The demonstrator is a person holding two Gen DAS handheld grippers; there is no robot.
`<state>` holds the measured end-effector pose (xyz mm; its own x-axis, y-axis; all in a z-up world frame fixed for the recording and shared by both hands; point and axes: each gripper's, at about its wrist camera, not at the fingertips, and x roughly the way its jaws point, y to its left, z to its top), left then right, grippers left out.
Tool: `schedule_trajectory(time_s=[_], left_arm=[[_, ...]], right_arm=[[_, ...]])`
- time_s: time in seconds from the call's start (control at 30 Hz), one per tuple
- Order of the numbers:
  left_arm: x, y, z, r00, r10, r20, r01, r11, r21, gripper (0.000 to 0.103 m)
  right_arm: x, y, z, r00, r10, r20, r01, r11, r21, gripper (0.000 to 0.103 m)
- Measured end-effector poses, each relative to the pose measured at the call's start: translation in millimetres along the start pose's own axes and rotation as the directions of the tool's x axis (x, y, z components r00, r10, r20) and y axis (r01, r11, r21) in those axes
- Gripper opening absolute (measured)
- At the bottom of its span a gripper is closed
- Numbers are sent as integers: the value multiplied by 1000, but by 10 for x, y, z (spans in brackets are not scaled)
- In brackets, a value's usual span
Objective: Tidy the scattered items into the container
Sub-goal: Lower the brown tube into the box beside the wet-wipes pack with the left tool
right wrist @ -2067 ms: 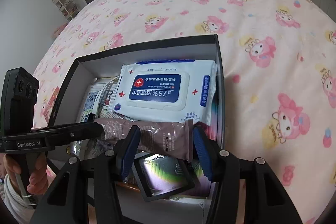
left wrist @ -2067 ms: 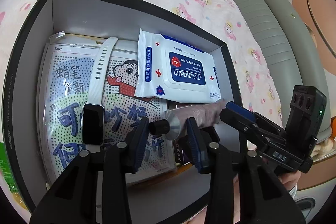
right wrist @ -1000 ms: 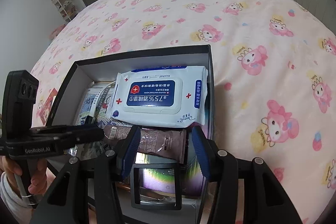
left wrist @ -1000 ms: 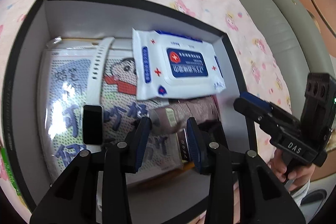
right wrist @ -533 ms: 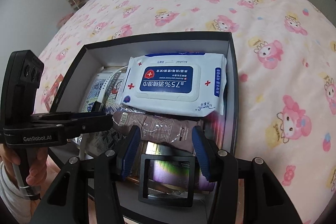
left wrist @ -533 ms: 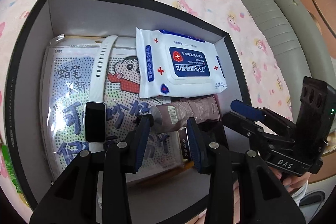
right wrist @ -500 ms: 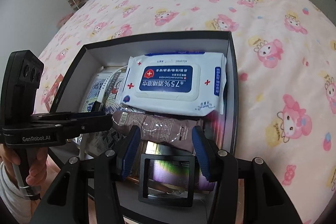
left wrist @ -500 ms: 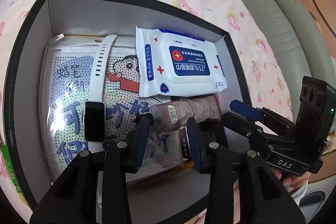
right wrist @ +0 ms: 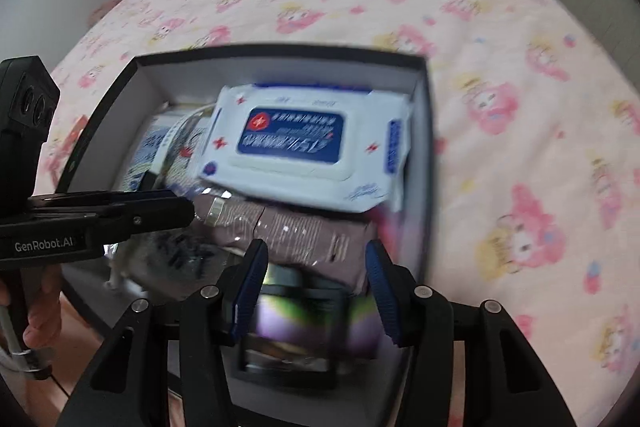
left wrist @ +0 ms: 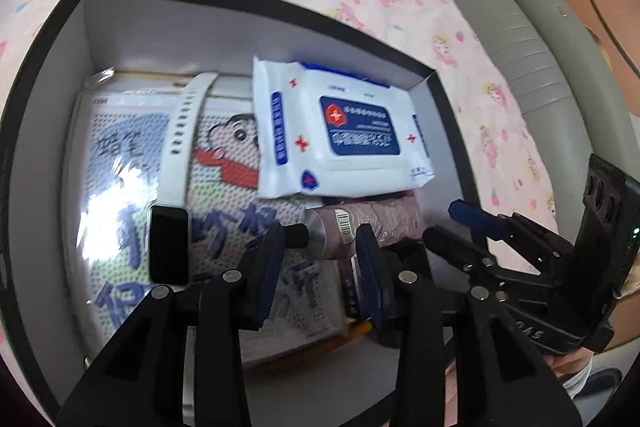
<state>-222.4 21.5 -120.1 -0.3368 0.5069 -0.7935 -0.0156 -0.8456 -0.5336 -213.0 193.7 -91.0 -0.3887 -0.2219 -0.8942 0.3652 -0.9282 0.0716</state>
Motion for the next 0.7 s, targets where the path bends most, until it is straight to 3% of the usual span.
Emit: schedule_trajectory(time_s=[0.17, 0.4, 0.6, 0.7], left_arm=[[-3, -54, -23, 1000, 25, 5, -25, 999, 30, 36], [91, -92, -41, 997, 71, -14, -70, 996, 58, 38], [7, -176, -100, 999, 33, -15, -32, 995, 91, 38], [46, -303, -222, 996, 36, -85, -23, 988, 153, 38]], right_arm=[[-73, -20, 21, 999, 49, 20, -50, 998, 30, 46], [47, -21, -1, 1000, 8, -21, -8, 999, 31, 47], [-84, -41, -13, 999, 34, 22, -35, 999, 41, 47], [-195, -48, -48, 996, 71, 57, -74, 995, 59, 48]])
